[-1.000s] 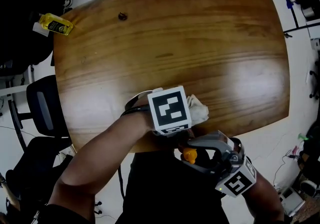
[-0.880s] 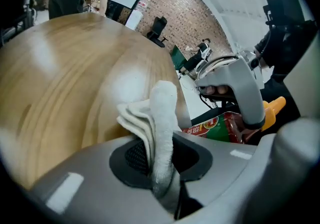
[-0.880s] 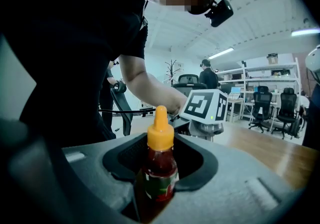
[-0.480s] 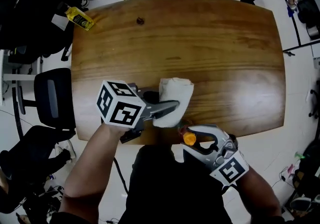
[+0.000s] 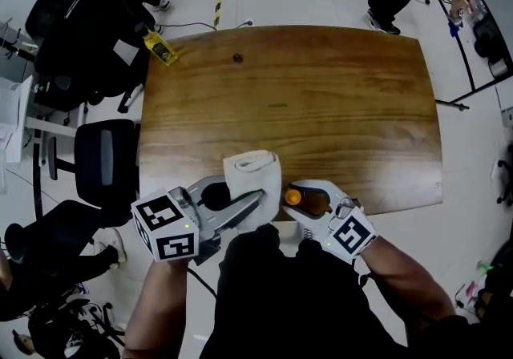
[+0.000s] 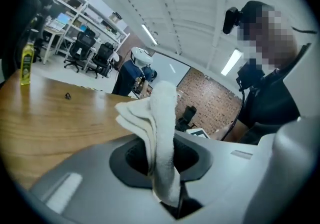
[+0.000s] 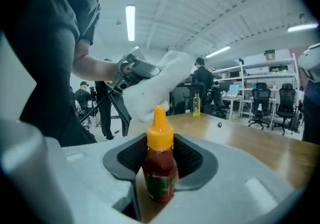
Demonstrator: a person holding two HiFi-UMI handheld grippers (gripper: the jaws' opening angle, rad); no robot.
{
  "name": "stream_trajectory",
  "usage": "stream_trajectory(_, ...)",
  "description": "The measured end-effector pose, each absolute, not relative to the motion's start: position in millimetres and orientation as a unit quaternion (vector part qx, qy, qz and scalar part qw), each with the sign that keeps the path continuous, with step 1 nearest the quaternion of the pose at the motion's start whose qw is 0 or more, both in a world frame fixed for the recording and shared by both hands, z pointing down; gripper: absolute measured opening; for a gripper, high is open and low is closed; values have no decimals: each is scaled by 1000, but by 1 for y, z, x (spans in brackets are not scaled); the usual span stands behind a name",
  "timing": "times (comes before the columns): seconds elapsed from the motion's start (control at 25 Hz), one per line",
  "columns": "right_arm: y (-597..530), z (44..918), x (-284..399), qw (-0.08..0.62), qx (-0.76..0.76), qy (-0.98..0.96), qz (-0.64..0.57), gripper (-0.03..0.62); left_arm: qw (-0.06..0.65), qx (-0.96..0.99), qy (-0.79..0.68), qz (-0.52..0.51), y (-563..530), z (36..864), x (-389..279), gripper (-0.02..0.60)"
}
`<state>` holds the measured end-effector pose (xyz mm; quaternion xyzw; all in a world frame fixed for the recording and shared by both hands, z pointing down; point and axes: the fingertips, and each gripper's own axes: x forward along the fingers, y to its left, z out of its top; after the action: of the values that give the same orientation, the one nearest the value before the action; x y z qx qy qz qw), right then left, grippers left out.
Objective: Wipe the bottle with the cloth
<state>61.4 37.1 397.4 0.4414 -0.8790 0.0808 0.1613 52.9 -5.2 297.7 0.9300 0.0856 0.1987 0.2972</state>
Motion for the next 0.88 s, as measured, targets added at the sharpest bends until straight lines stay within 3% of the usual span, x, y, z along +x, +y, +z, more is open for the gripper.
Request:
stream_trajectory(0.16, 33, 401, 60, 158, 444, -878, 81, 140, 280, 927, 95, 230, 23, 302, 60, 98)
stream_trajectory(0.44, 30, 402, 60, 168, 440, -879, 74, 138, 315, 897, 44, 307, 40, 337, 89, 98)
stream_trajectory(0.88, 34, 407, 62, 152, 438, -883, 75, 138, 453, 856, 12, 251, 23, 352, 69, 97)
